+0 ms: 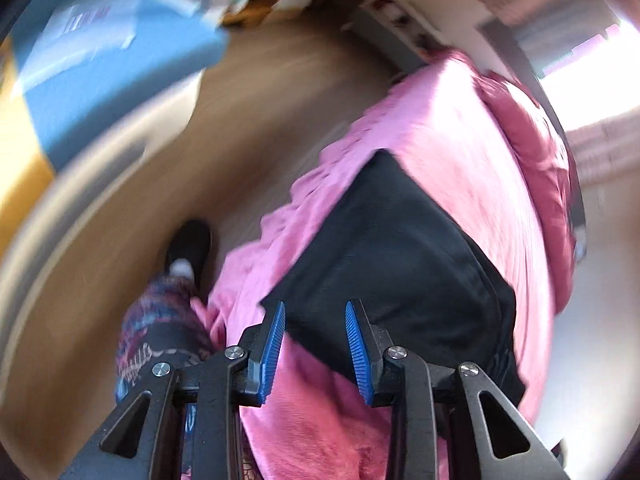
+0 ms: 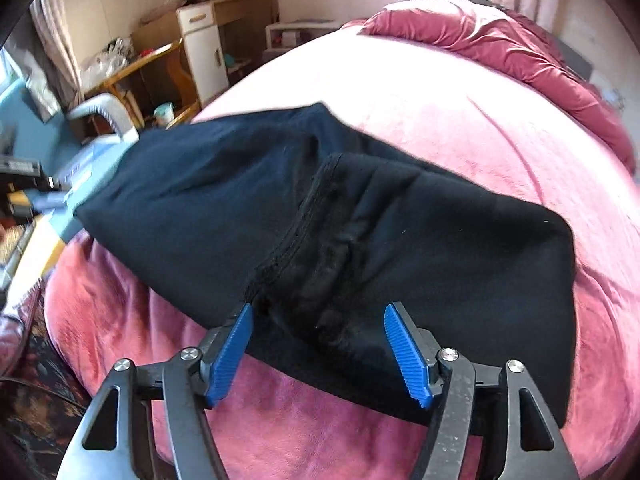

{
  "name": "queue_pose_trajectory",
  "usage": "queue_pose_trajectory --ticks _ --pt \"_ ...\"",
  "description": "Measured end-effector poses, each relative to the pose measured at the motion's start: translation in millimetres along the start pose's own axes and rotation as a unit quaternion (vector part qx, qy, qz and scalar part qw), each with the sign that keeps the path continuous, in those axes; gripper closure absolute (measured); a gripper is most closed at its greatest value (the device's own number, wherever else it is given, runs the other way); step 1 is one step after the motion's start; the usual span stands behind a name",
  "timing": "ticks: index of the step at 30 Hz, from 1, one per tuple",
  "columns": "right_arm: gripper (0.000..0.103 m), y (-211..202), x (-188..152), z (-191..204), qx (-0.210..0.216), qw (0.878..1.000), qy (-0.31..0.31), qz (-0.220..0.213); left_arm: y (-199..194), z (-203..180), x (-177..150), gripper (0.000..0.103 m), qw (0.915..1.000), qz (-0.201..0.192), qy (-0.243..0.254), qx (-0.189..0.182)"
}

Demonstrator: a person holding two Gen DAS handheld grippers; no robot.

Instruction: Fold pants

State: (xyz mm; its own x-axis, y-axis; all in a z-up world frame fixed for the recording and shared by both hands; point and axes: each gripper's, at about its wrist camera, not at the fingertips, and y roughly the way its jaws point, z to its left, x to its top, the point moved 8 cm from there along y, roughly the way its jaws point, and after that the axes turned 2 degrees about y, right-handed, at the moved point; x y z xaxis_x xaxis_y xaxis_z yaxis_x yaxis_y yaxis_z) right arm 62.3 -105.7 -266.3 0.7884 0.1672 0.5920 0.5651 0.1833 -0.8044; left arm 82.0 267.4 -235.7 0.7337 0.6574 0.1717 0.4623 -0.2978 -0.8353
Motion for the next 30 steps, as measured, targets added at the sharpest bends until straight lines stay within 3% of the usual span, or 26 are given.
queue_pose_trajectory --ticks 5,15,18,20,24,28,30 --pt "0.033 -7.6 6.0 -11.2 -0.003 1.000 0.026 -0.011 21.5 22.5 -4.3 0.071 0.9979 0.029 -0.056 -0.010" --pt "0.033 2.0 1.1 -22.4 -0.014 0.999 0.050 0.003 59.0 32.4 -2.6 0.071 0.9909 0.054 -0.114 -0.048" --pt "0.033 3.9 -0.9 -24.6 -0.017 0.998 0.055 0.006 55.9 28.4 -0.3 0.076 0.9937 0.046 -0.092 -0.045" --pt "0.033 6.1 -1.4 -27.9 -0.022 0.998 0.061 0.009 47.2 20.4 3.9 0.089 0.9960 0.026 -0.070 -0.049" --pt "0.034 0.9 0.9 -31.4 -0.025 0.997 0.071 0.002 23.2 -16.6 9.4 0.091 0.9973 -0.014 -0.009 -0.072" --pt "0.034 -8.6 9.8 -34.7 -0.005 0.996 0.087 -0.011 -6.8 -86.7 0.4 0.091 0.9861 -0.045 0.099 -0.126" --pt "0.034 -11.2 14.3 -32.7 0.028 0.994 0.102 -0.011 -15.6 -129.5 -17.7 0.091 0.9729 -0.043 0.167 -0.154"
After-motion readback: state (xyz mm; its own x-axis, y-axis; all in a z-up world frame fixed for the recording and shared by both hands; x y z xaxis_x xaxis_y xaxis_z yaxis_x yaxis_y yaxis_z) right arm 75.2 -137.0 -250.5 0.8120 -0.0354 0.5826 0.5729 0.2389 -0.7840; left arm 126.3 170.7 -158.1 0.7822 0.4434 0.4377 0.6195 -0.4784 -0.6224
